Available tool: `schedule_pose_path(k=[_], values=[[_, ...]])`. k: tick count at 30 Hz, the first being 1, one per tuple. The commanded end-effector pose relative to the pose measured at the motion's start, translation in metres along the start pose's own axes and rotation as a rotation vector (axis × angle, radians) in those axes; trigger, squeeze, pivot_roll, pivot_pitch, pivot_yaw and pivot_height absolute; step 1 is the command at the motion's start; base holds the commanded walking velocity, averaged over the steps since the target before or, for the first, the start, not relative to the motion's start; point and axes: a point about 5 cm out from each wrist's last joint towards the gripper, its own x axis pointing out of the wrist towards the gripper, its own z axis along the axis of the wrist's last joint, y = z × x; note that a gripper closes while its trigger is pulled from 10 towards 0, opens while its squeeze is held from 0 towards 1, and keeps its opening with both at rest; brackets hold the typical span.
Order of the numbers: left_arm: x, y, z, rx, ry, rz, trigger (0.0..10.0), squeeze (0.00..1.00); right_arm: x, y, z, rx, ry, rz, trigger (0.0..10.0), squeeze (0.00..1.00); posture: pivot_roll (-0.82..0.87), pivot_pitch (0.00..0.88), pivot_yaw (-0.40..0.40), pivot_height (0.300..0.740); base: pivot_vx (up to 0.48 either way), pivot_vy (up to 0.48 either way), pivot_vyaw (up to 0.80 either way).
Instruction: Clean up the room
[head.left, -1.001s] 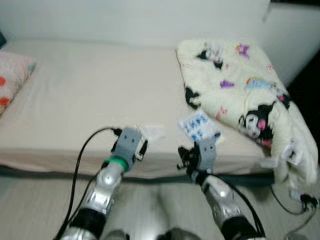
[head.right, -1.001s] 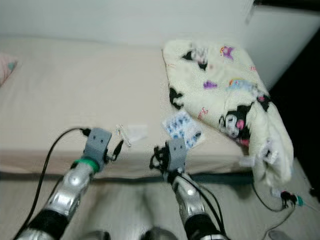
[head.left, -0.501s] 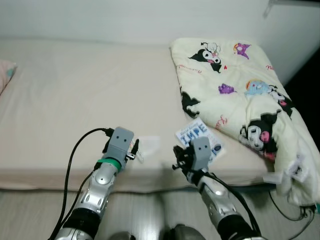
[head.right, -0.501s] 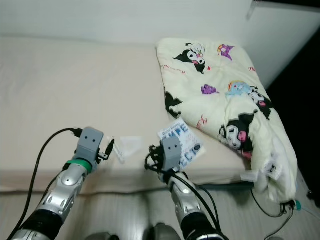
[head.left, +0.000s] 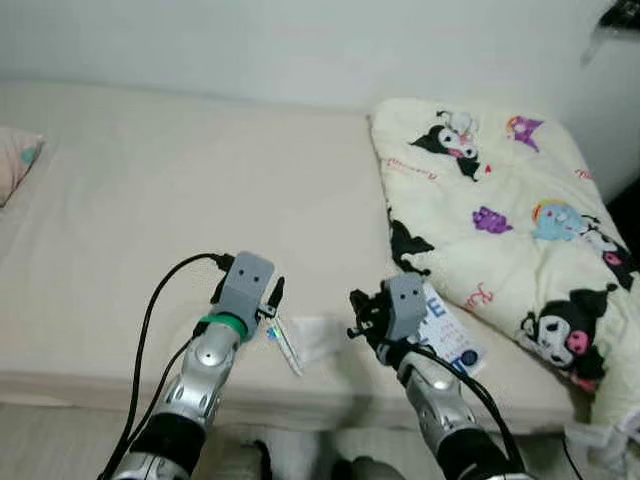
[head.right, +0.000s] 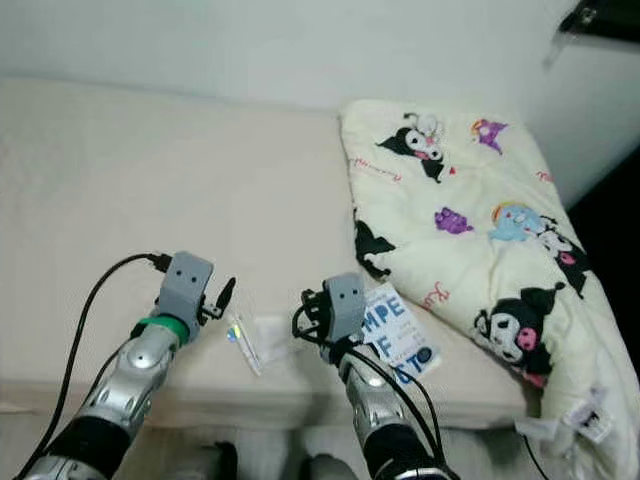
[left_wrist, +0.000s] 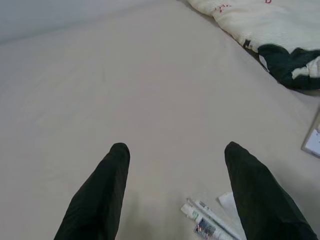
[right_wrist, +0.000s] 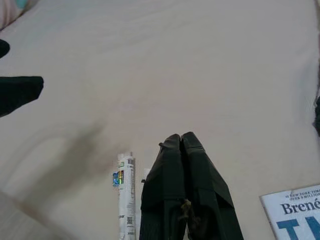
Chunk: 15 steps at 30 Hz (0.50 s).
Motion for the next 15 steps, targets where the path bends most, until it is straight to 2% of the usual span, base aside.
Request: schedule_pose_path(k=[1,9,15], values=[[-0.004,-0.004,-0.007,0.008,0.024,-0.02,10.0,0.0,-0.007,-0.003,-0.011,0.007,0.044,-0.014,10.0,0.0,0.02,0.0,-0.003,0.74,0.0,0.0,0.0],[-0.007,-0.002,-0.012,0.038,0.035,-0.032,10.0,0.0,-0.008,-0.004,-0.012,0.03,0.042,-0.036,10.0,0.0,0.02,0.0,0.004,0.74,0.0,0.0,0.0],[-0.012,-0.002,-0.027,0.036,0.093,-0.078,10.0,0.0,-0.008,-0.004,-0.012,0.028,0.038,-0.048,10.0,0.0,0.02,0.0,0.009,0.711,0.0,0.0,0.0]])
